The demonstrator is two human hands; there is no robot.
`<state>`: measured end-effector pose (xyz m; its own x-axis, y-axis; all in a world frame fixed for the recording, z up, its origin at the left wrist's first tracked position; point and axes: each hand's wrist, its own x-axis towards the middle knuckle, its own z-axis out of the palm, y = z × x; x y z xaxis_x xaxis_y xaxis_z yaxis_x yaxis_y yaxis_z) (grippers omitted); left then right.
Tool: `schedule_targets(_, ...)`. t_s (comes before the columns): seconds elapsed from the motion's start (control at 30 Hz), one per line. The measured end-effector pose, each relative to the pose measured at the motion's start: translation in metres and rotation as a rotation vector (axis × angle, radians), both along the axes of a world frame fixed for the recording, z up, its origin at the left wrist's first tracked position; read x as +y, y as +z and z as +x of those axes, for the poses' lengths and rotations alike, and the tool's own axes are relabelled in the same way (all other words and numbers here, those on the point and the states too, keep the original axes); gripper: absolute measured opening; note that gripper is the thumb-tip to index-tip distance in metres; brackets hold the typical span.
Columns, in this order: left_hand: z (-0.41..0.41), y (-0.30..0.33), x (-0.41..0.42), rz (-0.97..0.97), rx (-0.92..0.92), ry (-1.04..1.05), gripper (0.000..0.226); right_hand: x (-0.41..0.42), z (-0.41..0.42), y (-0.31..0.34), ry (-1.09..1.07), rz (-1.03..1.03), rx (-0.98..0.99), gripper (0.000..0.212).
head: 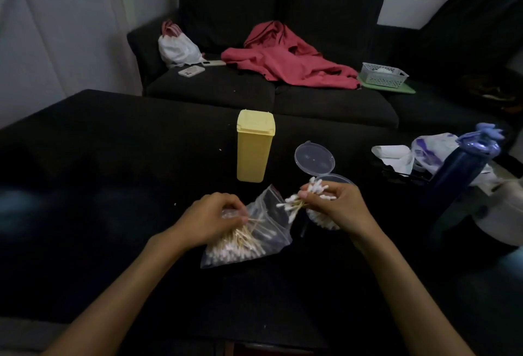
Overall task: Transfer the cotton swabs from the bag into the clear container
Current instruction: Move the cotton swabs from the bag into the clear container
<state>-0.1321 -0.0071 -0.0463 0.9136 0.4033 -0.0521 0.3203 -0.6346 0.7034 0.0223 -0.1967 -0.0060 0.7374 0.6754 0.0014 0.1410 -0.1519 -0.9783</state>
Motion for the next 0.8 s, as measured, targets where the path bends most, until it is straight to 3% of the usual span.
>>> schedule_targets(0.1,-0.003,-0.002,0.006,0.05,0.025,0.056,0.02,0.0,0.002,0.001,-0.083,0.074,0.025,0.015)
schedule_targets(0.23,0.0,0.015,-0.004,0.081,-0.001,0.141,0.072,-0.003,0.013,0.008,-0.208,0.117,0.073,0.011)
schedule_targets(0.27,0.003,0.024,-0.008,0.072,-0.078,0.195,0.072,-0.003,0.019,0.01,-0.226,0.116,0.116,0.01)
schedule_targets(0.37,0.025,0.056,-0.025,-0.025,-0.295,0.271,0.036,-0.002,0.036,0.021,-0.197,0.159,0.313,0.018)
schedule_targets(0.43,0.056,0.075,-0.042,-0.11,-0.24,0.198,0.033,-0.001,0.045,0.029,-0.171,0.199,0.423,0.022)
schedule_targets(0.6,0.124,0.087,-0.076,-0.21,0.001,0.047,0.057,-0.002,0.061,0.038,-0.19,0.176,0.492,0.023)
schedule_targets(0.7,0.145,0.084,-0.086,-0.366,0.009,0.078,0.064,-0.007,0.068,0.034,-0.175,0.174,0.503,0.029)
schedule_targets(0.8,0.163,0.075,-0.092,-0.429,-0.045,0.138,0.05,-0.011,0.074,0.024,-0.201,0.159,0.435,0.024)
